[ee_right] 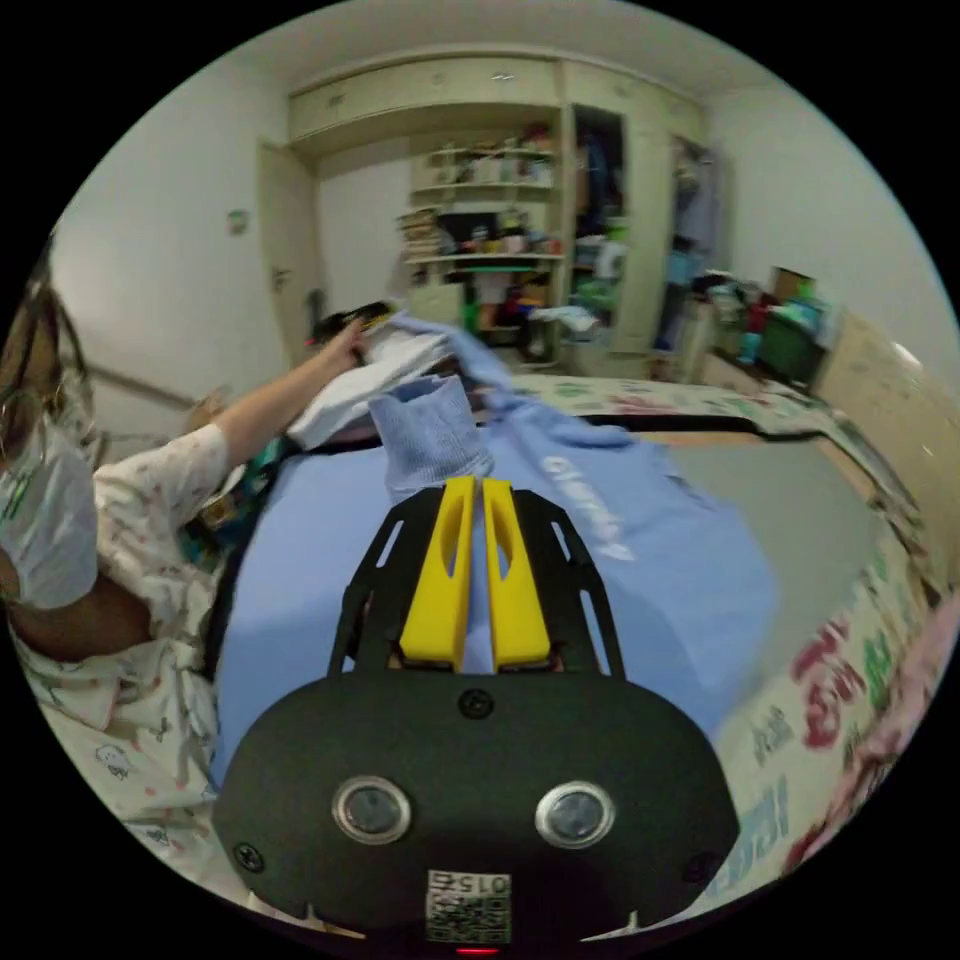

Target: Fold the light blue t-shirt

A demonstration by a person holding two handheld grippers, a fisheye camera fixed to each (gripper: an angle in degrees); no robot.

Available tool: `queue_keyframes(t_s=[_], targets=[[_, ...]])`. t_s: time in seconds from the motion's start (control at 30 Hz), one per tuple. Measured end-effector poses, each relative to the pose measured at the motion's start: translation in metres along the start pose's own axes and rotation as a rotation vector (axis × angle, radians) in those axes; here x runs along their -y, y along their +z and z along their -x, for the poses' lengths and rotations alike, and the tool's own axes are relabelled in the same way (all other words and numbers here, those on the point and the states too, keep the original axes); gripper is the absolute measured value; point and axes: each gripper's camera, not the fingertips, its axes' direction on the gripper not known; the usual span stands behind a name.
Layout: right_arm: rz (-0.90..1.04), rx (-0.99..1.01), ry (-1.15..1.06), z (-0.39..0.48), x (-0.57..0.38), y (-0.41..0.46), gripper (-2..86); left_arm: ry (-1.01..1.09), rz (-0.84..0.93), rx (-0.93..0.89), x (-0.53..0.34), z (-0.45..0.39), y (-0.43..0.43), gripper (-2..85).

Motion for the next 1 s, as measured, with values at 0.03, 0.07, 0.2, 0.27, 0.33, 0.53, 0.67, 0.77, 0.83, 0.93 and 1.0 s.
queue_keyframes(t_s=[0.03,0.07,0.2,0.27,0.33,0.53,0.67,0.77,0.83,0.93,1.0], targets=[[-0.028,-0.159,0.083,-0.041,-0.001,-0.029,-0.4,0.0,0.0,0.0,-0.001,-0.001,0.001,1.6],[-0.054,-0.325,0.178,-0.085,-0.007,-0.064,-0.4,-0.001,0.003,0.001,-0.002,-0.003,0.003,1.7],[-0.102,-0.806,0.518,-0.202,-0.062,-0.174,-0.5,-0.017,0.082,0.066,0.016,-0.019,0.009,1.7],[-0.083,-1.069,0.726,-0.25,-0.107,-0.218,-0.3,0.031,-0.011,0.052,0.036,-0.035,-0.006,1.7],[-0.023,-1.229,0.807,-0.27,-0.133,-0.224,-0.3,0.087,-0.128,0.046,0.052,-0.052,-0.022,1.9],[0.014,-1.349,0.902,-0.279,-0.172,-0.203,-0.1,0.21,-0.045,0.416,0.041,-0.055,0.02,3.6],[-0.008,-1.326,0.83,-0.234,-0.166,-0.208,2.1,0.062,0.043,0.348,0.04,-0.018,0.027,6.3],[-0.096,-1.2,0.742,-0.174,-0.162,-0.211,3.9,0.05,0.047,0.372,0.057,-0.009,0.005,6.7],[-0.13,-1.101,0.672,-0.134,-0.16,-0.206,4.7,0.104,0.027,0.432,0.063,-0.009,-0.014,6.8],[-0.157,-0.858,0.574,-0.07,-0.163,-0.187,6.2,0.169,-0.003,0.341,0.054,-0.01,-0.057,6.8],[-0.155,-0.694,0.501,-0.033,-0.169,-0.169,7.6,0.278,0.025,0.139,0.019,-0.021,-0.096,7.0]])
